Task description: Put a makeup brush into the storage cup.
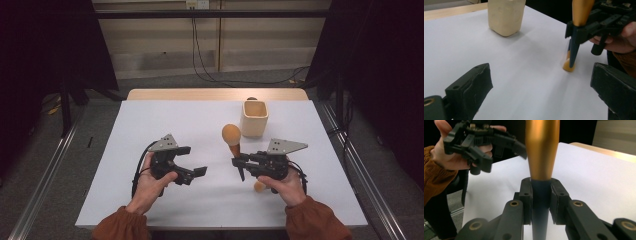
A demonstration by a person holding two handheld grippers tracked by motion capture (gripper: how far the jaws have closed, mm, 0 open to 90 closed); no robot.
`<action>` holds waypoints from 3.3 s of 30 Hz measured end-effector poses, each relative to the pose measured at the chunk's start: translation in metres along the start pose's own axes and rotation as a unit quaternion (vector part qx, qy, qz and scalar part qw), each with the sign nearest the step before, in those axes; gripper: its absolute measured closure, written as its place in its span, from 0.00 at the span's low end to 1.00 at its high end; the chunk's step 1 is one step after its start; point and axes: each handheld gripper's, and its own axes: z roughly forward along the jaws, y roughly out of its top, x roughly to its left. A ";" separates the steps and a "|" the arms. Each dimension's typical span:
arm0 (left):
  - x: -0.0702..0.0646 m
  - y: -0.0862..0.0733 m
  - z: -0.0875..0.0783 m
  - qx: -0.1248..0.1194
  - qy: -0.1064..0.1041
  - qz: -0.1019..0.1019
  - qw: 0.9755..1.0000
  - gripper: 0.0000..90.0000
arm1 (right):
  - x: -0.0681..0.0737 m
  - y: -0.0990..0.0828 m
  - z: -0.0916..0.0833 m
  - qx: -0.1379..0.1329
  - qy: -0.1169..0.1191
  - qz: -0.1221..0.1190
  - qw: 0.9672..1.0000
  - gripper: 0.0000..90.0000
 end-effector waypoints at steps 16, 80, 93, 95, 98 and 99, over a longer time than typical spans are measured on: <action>0.006 -0.036 -0.032 -0.045 0.075 -0.004 0.996 0.06 | -0.021 0.009 -0.016 -0.021 -0.047 0.007 0.999 0.83; 0.014 -0.086 -0.083 -0.120 0.171 0.004 0.978 0.03 | -0.115 0.094 -0.011 -0.098 -0.173 0.003 0.980 0.83; 0.015 -0.086 -0.084 -0.117 0.176 0.008 0.977 0.03 | -0.132 0.092 0.002 -0.094 -0.204 0.003 0.974 0.83; 0.015 -0.086 -0.083 -0.113 0.173 0.003 0.978 0.03 | -0.135 0.090 0.002 -0.094 -0.206 0.006 0.974 0.83; 0.015 -0.086 -0.084 -0.112 0.171 0.005 0.979 0.03 | -0.139 0.086 0.003 -0.092 -0.208 0.008 0.974 0.83; 0.015 -0.086 -0.084 -0.113 0.173 0.006 0.979 0.03 | -0.139 0.085 0.003 -0.091 -0.209 0.008 0.974 0.83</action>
